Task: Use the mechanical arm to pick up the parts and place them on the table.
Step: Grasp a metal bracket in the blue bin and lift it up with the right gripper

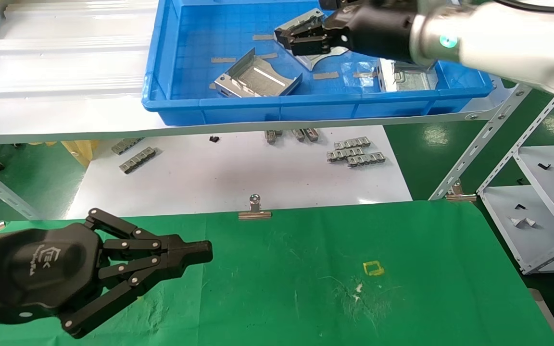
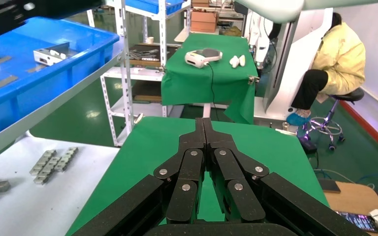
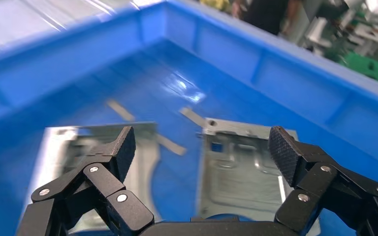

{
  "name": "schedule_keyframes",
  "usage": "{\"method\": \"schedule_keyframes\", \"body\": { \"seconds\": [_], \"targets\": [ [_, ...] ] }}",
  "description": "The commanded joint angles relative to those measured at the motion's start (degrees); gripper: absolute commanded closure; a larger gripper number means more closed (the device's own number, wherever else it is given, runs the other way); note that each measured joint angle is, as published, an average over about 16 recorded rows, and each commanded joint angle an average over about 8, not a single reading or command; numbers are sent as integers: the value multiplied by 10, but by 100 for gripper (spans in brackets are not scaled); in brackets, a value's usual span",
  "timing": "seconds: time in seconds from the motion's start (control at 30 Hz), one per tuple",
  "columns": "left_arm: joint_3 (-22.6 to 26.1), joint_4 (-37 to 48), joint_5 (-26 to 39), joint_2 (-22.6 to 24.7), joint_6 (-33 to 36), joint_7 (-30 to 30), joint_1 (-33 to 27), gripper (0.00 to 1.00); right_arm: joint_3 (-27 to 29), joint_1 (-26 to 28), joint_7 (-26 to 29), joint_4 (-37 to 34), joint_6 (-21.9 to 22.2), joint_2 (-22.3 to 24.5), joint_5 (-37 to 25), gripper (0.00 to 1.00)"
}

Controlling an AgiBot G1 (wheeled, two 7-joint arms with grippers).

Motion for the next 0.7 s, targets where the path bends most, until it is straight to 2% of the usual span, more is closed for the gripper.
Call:
{"method": "schedule_keyframes", "body": {
  "seconds": [0.03,0.2,0.23,0.27,0.47,0.7],
  "targets": [
    [0,0,0,0,0,0,0,100,-16,27,1,-50,13,-30,-30,20],
    [0,0,0,0,0,0,0,100,-30,65,-13,-155,33,-84,-52,83],
    [0,0,0,0,0,0,0,100,-33,70,-15,-171,36,-92,-53,93],
    [0,0,0,0,0,0,0,100,-35,74,-16,-186,39,-98,-55,98],
    [0,0,0,0,0,0,0,100,-57,84,7,-229,56,-116,-49,100],
    [0,0,0,0,0,0,0,100,-100,75,69,-213,90,-119,-34,100]
  ]
}}
